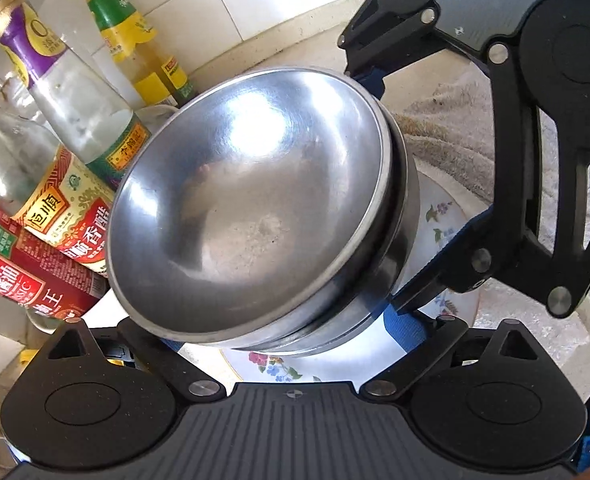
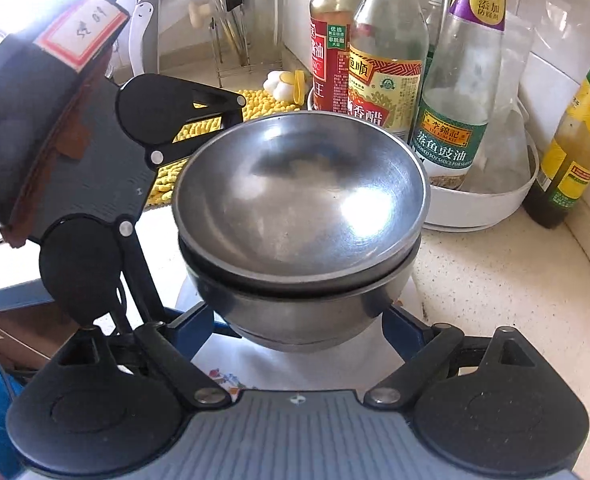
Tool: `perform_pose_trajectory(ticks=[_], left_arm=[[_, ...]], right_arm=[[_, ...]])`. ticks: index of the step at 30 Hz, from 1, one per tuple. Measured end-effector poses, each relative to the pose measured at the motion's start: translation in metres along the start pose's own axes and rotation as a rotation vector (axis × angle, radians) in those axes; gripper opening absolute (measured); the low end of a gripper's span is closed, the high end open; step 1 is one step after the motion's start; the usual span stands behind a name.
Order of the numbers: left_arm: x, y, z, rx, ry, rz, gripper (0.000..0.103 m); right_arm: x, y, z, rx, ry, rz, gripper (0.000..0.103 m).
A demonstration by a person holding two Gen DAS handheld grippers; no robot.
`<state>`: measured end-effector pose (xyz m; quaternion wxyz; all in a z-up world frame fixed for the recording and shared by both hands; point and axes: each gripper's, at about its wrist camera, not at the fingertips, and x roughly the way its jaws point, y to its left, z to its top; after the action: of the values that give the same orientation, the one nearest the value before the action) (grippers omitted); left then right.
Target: Organize plates and bowls
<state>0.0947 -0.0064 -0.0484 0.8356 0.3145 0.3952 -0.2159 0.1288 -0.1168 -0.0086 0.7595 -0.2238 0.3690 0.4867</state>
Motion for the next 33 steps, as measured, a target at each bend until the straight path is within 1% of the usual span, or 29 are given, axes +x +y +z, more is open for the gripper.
perform_pose_trajectory(ticks=[5,7,9,12,16,19,22,24,27,29,31,32,33], left_arm=[[-0.012,-0.001,-0.007,-0.023,0.001,0.026,0.103],[-0.017,-0.003,-0.011,-0.043,0.009,0.023,0.103],[-0.025,-0.005,-0.017,-0.075,0.009,0.023,0.103],[-0.034,-0.004,-0.023,-0.141,0.011,0.03,0.103],[-0.055,-0.002,-0.029,-0.24,-0.024,0.041,0.103],[-0.07,0.002,-0.033,-0.334,-0.046,0.044,0.103],[-0.079,0.007,-0.036,-0.412,-0.065,0.027,0.103],[-0.081,0.011,-0.034,-0.454,-0.069,0.034,0.103],[-0.088,0.014,-0.03,-0.488,-0.061,0.079,0.103],[-0.098,0.016,-0.024,-0.506,-0.077,0.117,0.103],[-0.113,0.017,-0.024,-0.549,-0.118,0.155,0.103],[-0.12,0.017,-0.025,-0.58,-0.14,0.166,0.103],[-0.127,0.016,-0.028,-0.615,-0.166,0.169,0.103]], right_arm=[[-0.012,0.001,-0.006,0.026,0.012,-0.027,0.092],[-0.017,0.002,-0.012,0.053,0.02,-0.037,0.092],[-0.021,0.006,-0.019,0.078,0.019,-0.042,0.092],[-0.028,0.013,-0.028,0.12,-0.005,-0.053,0.092],[-0.044,0.018,-0.039,0.237,-0.08,-0.073,0.093],[-0.059,0.026,-0.045,0.317,-0.146,-0.117,0.093],[-0.069,0.038,-0.048,0.366,-0.195,-0.146,0.094],[-0.075,0.045,-0.05,0.386,-0.21,-0.161,0.095],[-0.085,0.048,-0.045,0.401,-0.224,-0.181,0.095],[-0.097,0.05,-0.039,0.394,-0.255,-0.206,0.095],[-0.118,0.055,-0.035,0.402,-0.335,-0.271,0.096],[-0.129,0.06,-0.034,0.409,-0.384,-0.31,0.102],[-0.138,0.066,-0.035,0.431,-0.43,-0.348,0.103]])
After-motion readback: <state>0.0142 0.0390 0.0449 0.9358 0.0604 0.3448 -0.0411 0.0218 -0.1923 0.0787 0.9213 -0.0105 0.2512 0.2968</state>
